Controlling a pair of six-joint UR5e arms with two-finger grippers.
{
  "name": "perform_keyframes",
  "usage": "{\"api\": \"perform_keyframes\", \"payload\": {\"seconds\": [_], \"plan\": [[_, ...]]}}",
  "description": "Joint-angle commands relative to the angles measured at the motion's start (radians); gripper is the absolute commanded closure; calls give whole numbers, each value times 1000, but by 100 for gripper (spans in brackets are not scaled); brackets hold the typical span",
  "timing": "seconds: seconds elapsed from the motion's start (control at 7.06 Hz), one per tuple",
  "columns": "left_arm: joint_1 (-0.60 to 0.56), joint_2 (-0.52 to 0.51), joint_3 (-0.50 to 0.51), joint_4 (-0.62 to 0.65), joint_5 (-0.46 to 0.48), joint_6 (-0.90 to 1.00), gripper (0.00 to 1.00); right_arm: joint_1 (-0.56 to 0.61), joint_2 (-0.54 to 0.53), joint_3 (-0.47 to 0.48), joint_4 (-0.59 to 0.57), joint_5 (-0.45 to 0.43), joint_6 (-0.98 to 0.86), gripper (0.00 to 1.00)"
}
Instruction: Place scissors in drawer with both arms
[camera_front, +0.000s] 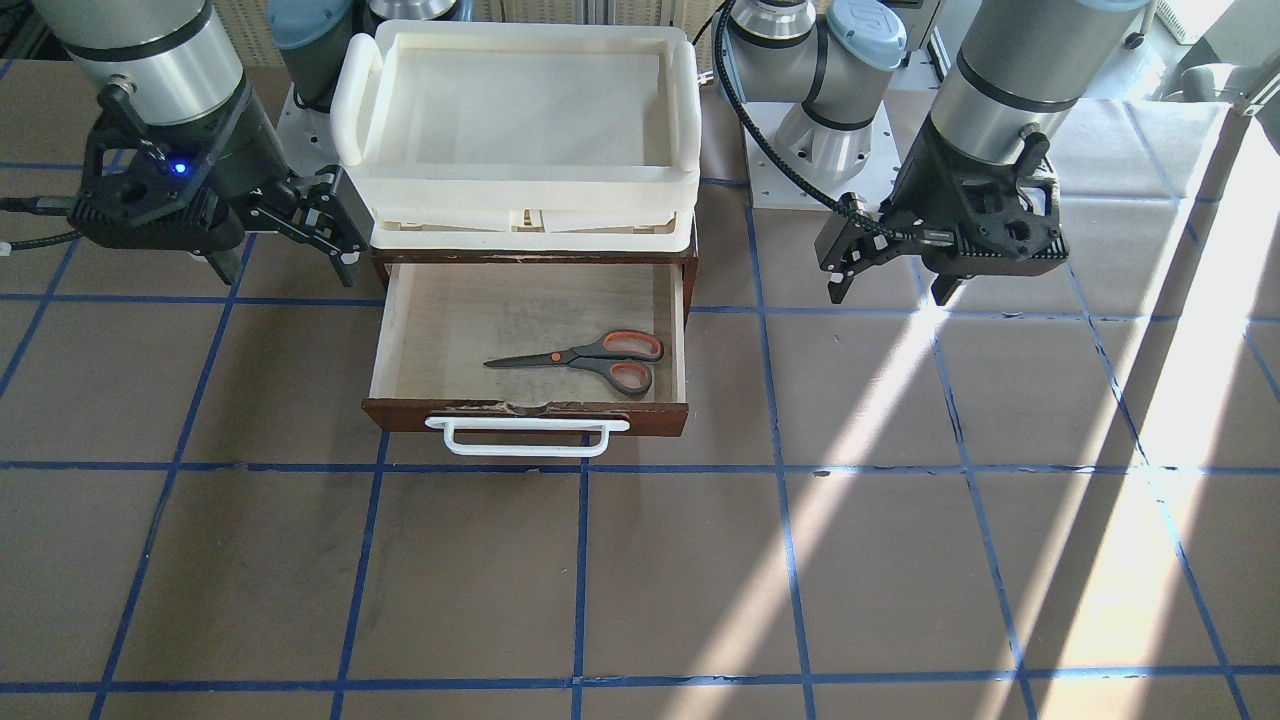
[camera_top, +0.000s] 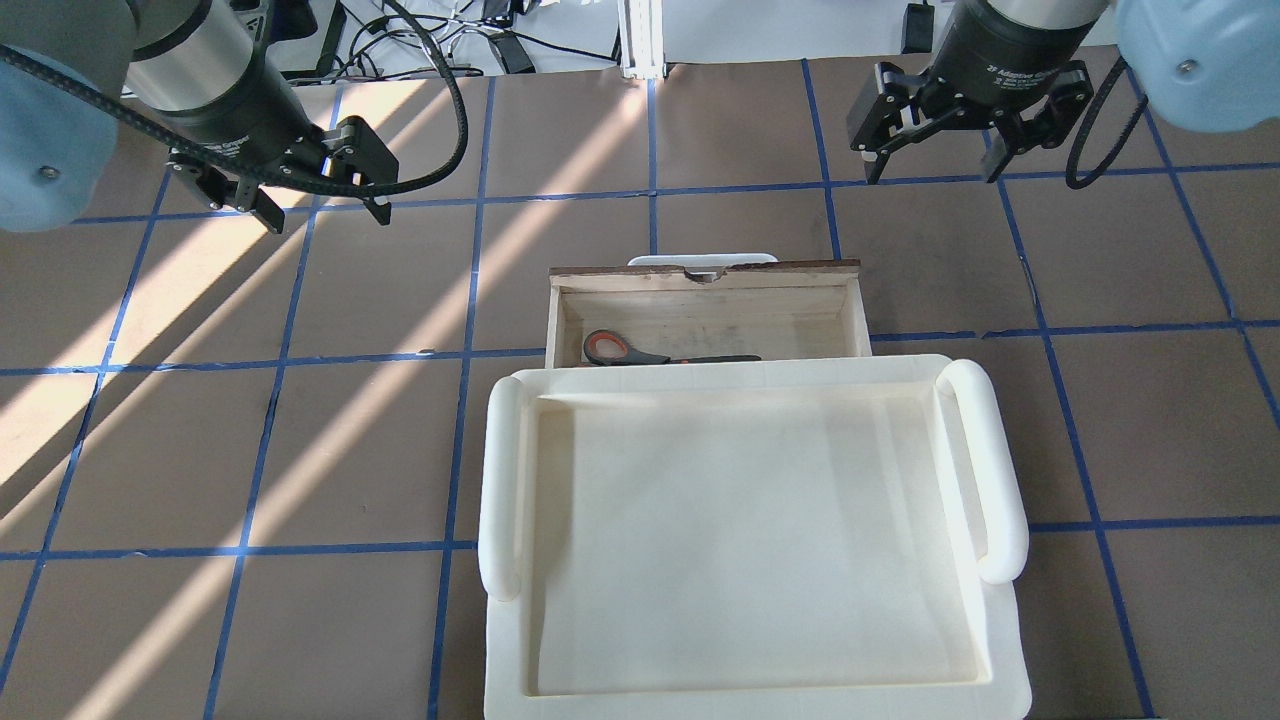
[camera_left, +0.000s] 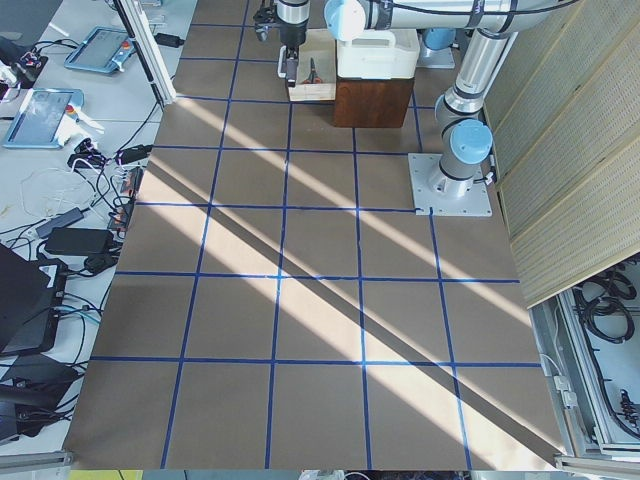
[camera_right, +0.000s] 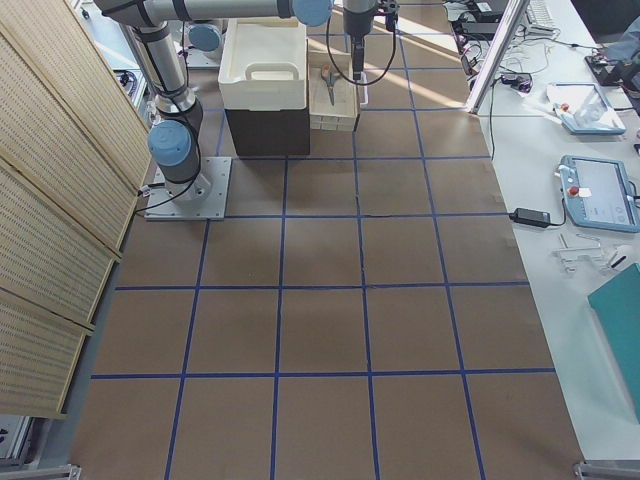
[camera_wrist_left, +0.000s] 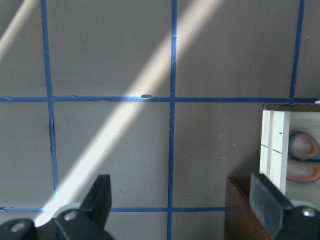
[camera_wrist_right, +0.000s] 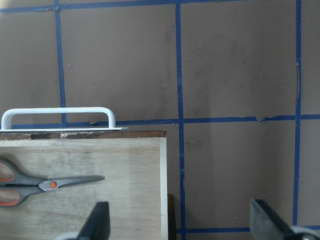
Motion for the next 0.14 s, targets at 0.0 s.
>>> {"api": "perform_keyframes", "payload": {"seconds": [0.0], "plan": [[1, 2, -3, 1, -3, -4, 0, 2, 0, 1, 2, 5, 2, 0]]}}
